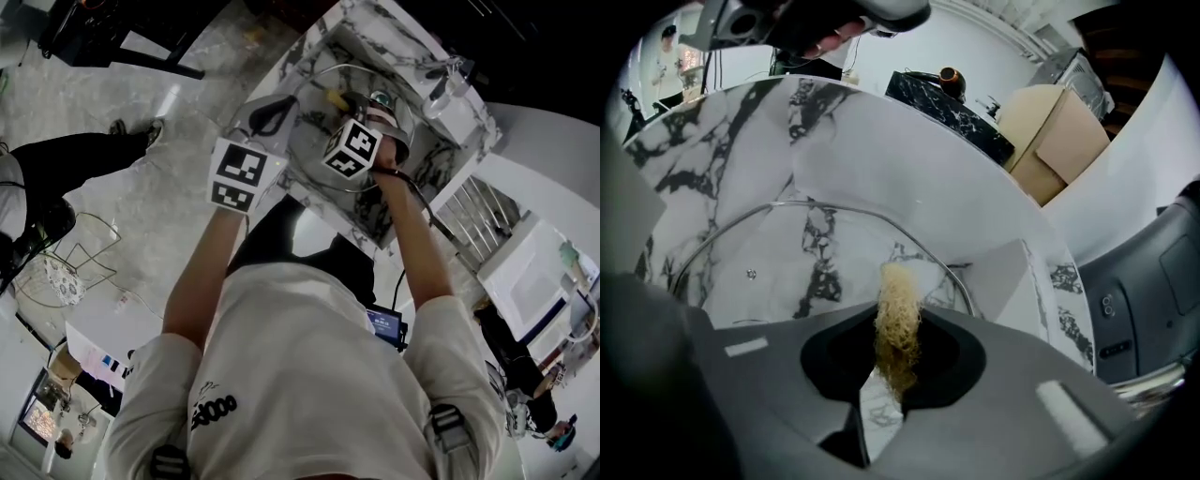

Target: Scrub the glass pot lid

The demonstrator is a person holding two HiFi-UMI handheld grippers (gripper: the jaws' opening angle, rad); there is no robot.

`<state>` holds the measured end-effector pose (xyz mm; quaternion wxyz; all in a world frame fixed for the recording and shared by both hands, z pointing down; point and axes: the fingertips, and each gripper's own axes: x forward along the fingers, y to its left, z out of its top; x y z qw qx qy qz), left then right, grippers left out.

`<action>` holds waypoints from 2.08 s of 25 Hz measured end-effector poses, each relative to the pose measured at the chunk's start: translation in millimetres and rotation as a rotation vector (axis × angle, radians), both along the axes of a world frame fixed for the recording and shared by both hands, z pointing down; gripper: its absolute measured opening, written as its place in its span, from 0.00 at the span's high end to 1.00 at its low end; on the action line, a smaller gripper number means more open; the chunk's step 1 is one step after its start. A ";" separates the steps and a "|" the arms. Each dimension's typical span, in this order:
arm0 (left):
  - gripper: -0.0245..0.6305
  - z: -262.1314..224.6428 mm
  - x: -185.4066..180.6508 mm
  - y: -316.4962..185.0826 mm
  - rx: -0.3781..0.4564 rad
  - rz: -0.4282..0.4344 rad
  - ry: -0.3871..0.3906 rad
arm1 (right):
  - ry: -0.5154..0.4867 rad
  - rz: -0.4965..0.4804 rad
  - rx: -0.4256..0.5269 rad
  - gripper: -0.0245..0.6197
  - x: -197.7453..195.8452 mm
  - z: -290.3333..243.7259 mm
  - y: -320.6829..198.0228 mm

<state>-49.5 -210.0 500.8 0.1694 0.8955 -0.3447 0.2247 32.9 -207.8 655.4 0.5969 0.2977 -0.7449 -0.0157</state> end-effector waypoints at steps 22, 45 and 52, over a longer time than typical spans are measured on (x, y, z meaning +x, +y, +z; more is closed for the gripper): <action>0.95 -2.2 10.0 10.1 0.003 0.018 0.002 | -0.062 -0.224 -0.172 0.88 -26.4 8.5 86.8; 0.95 1.4 28.0 13.1 -0.005 0.048 0.014 | 0.116 -0.295 -0.373 0.89 64.9 7.8 137.6; 0.95 3.0 24.8 13.1 -0.009 0.039 0.008 | 0.121 -0.139 -0.316 0.89 97.6 8.4 101.6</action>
